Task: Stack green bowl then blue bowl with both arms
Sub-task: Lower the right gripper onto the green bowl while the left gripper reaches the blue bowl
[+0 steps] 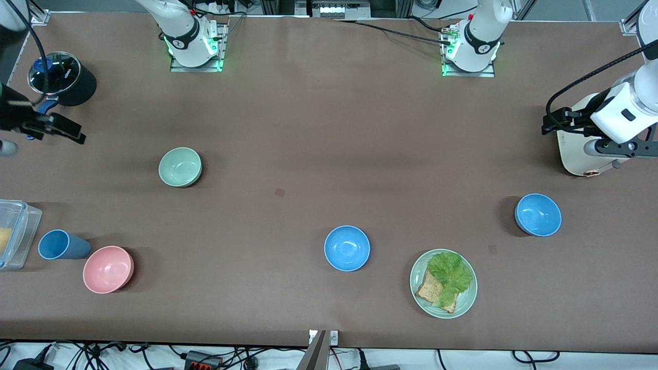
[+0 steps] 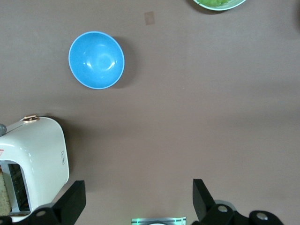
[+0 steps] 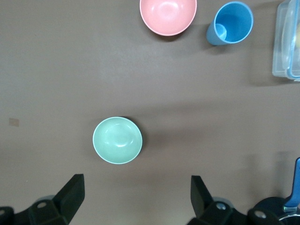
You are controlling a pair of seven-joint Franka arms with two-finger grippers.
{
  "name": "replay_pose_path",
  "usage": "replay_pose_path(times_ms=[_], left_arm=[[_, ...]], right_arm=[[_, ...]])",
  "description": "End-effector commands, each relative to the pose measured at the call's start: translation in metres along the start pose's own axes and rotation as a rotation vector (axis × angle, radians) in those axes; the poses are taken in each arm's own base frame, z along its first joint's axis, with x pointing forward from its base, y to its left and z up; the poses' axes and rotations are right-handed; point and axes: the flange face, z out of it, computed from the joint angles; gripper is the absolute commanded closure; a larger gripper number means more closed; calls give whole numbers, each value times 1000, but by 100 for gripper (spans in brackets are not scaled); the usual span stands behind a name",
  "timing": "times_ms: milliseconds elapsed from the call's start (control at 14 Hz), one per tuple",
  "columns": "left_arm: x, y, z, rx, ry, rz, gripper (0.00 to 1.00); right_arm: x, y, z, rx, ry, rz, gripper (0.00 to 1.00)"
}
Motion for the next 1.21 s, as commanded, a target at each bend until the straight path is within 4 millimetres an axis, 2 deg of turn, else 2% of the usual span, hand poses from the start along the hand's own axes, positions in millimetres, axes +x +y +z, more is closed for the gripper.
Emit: replay_pose_path(times_ms=[0,143,286,357,500,643,786,1000,1071,1143], left_arm=[[6,-36,19,-19,-33,-37,0],[22,-72,41,-21,-19,-18,0],[45,-104,78,-21,-19,-36,0],[56,-117,90,-7,8,-45,0],[79,-133,129,-1,29,-34,0],[91,-168,163,10,49,-68,0],[101,-189,197,15,63,-23,0],[112,-195,233,16,63,-27,0],[114,-196,243,14,60,-29,0],[115,-196,250,9,68,-35,0]], right_arm=[[19,-3,37,-14,-54,-19,0],[29,-4,77,-17,-140,-27,0],[37,-4,122,-12,-217,-18,0],[41,-5,140,-13,-247,-12,0],[46,-7,181,-17,-316,-21,0],[45,-27,226,-30,-380,-48,0],[48,-31,268,-36,-426,-53,0],[41,-30,316,-39,-455,-55,0],[35,-30,329,-39,-456,-55,6],[30,-29,336,-39,-458,-55,17]])
